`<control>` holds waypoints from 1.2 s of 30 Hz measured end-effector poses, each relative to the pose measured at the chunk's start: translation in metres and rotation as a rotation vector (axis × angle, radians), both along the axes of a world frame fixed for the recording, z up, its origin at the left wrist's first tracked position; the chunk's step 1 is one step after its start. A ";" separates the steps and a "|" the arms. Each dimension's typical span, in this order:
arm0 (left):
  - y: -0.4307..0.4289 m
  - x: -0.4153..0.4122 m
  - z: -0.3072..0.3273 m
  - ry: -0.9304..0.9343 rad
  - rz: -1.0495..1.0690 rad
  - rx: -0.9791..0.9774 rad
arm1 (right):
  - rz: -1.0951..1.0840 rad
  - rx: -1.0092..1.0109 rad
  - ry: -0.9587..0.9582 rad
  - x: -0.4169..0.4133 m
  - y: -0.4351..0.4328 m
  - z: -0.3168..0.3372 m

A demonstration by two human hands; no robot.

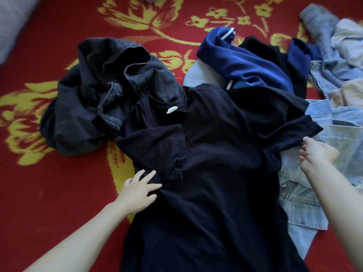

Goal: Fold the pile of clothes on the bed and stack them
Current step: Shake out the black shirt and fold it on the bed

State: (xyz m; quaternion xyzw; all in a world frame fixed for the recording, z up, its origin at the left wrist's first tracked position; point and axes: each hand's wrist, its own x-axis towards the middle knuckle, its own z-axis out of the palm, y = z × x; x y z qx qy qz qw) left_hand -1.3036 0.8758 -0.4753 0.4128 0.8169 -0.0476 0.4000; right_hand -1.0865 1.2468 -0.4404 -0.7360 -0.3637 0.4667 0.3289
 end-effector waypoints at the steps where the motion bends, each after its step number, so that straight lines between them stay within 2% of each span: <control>1: 0.000 0.001 0.000 -0.005 -0.001 -0.003 | 0.012 0.033 -0.007 -0.002 -0.003 0.001; 3: 0.000 0.003 0.001 -0.023 0.001 -0.011 | 0.054 0.122 -0.009 -0.012 -0.014 0.008; 6: -0.002 0.005 0.002 -0.038 -0.015 -0.027 | 0.129 0.058 -0.058 -0.026 -0.018 0.005; 10: -0.006 0.005 0.002 -0.053 0.003 -0.031 | -0.059 -0.083 0.086 -0.041 -0.012 0.008; 13: -0.006 0.001 0.003 -0.084 0.022 -0.030 | -0.182 -0.099 0.089 -0.040 -0.006 0.014; 16: -0.005 0.000 0.002 -0.124 0.048 -0.013 | -0.141 -0.139 0.203 -0.042 -0.021 0.033; 17: -0.004 -0.001 0.002 -0.134 0.055 -0.008 | -0.055 -0.041 0.234 -0.044 -0.028 0.033; 19: -0.004 -0.001 0.002 -0.148 0.067 -0.004 | 0.334 0.395 0.159 -0.050 -0.055 0.036; 22: -0.003 -0.004 0.004 -0.162 0.073 -0.013 | 1.244 1.061 -0.301 -0.047 -0.105 0.029; 23: -0.003 -0.005 0.004 -0.169 0.070 -0.017 | 1.471 1.191 -0.453 -0.040 -0.109 0.015; 25: -0.003 -0.006 0.004 -0.188 0.061 -0.036 | 1.753 1.216 -0.761 -0.021 -0.111 -0.011; 27: -0.003 -0.007 0.002 -0.207 0.072 -0.043 | 1.831 1.005 -1.002 -0.008 -0.106 -0.027; 29: -0.002 -0.008 0.000 -0.224 0.107 -0.026 | 1.852 0.831 -1.043 -0.002 -0.102 -0.029; 32: 0.000 -0.014 -0.002 -0.277 0.231 0.056 | 1.818 0.859 -1.045 -0.007 -0.105 -0.021; 34: 0.004 -0.022 0.001 -0.332 0.391 0.203 | 1.732 0.864 -0.967 -0.021 -0.105 -0.013; 36: 0.009 -0.033 0.007 -0.269 0.542 0.392 | 1.587 0.888 -0.875 -0.042 -0.101 -0.005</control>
